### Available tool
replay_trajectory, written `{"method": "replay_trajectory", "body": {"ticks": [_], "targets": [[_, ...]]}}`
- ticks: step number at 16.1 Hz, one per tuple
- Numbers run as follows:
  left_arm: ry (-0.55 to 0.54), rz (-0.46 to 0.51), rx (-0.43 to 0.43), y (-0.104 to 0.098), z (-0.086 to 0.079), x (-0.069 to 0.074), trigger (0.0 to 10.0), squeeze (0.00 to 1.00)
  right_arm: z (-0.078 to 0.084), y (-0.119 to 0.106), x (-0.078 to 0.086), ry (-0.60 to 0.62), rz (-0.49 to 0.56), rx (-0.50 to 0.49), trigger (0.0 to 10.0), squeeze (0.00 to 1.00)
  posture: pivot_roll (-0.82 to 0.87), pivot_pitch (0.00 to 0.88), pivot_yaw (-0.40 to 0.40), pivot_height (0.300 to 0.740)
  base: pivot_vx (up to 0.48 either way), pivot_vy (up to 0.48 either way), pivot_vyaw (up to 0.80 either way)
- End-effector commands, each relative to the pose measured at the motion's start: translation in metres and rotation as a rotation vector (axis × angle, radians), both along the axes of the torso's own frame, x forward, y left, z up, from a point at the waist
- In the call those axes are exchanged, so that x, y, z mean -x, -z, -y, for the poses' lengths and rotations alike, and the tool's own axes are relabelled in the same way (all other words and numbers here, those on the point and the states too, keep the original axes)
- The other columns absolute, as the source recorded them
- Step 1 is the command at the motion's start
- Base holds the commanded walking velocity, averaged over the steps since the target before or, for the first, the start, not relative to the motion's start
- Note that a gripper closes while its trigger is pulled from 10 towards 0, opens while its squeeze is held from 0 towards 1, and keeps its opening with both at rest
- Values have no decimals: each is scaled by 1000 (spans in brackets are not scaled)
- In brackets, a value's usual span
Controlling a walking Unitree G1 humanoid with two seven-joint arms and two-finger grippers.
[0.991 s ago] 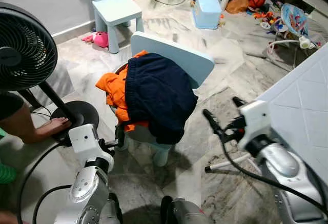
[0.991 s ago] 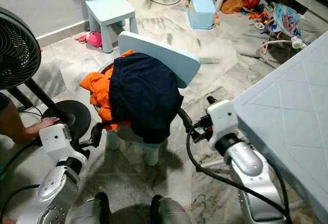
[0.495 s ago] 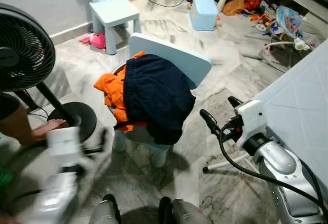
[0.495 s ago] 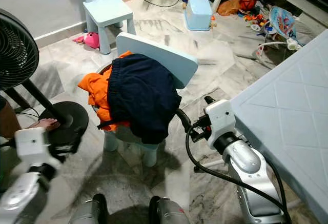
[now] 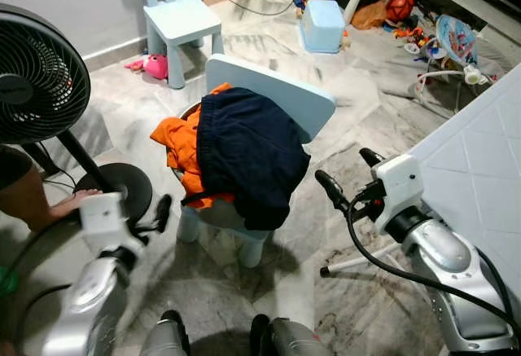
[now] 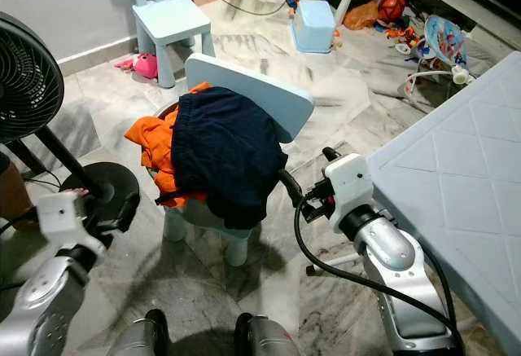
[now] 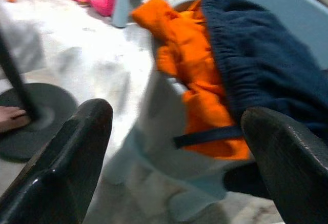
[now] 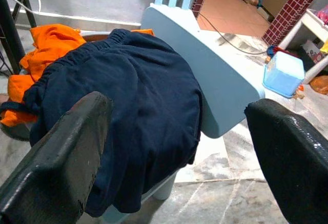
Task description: Hang hanger
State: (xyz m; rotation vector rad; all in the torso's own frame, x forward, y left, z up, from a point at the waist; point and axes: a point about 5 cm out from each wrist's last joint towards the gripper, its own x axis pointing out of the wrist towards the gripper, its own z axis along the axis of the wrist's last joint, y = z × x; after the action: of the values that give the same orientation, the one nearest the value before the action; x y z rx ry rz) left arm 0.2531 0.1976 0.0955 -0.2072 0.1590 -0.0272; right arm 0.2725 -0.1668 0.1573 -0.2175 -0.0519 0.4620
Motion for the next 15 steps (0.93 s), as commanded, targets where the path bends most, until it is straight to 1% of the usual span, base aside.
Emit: {"method": "replay_trajectory", "body": {"ticks": [1, 3, 4, 6, 7, 9, 12, 14, 15], "targets": [[38, -5, 33, 3, 9, -3, 10000, 0, 8, 0, 1, 20, -4, 13, 10000, 0, -142, 213, -184, 740, 0, 0, 0], [65, -3, 73, 5, 18, -11, 10000, 0, 10, -1, 3, 19, -4, 20, 10000, 0, -156, 214, -185, 740, 0, 0, 0], [111, 7, 78, 4, 25, -18, 10000, 0, 11, -2, 4, 16, -5, 28, 10000, 0, -173, 217, -186, 740, 0, 0, 0], [118, -7, 124, 4, 27, -27, 10000, 0, 13, -4, 5, 15, -3, 37, 10000, 0, -186, 218, -183, 740, 0, 0, 0], [145, -11, 128, 6, 29, -31, 10000, 0, 15, -5, 6, 16, -5, 43, 10000, 0, -193, 218, -182, 740, 0, 0, 0], [171, -25, 157, 8, 36, -36, 10000, 0, 16, -5, 8, 18, -5, 47, 10000, 0, -206, 220, -180, 740, 0, 0, 0], [236, -48, 171, 12, 46, -37, 10000, 0, 18, -6, 13, 18, -8, 56, 10000, 0, -220, 225, -174, 740, 0, 0, 0], [253, -62, 157, 15, 46, -38, 10000, 0, 19, -6, 15, 19, -13, 60, 10000, 0, -222, 226, -171, 740, 0, 0, 0], [257, -65, 164, 15, 47, -40, 10000, 0, 19, -6, 16, 20, -14, 61, 10000, 0, -221, 224, -167, 740, 0, 0, 0]]}}
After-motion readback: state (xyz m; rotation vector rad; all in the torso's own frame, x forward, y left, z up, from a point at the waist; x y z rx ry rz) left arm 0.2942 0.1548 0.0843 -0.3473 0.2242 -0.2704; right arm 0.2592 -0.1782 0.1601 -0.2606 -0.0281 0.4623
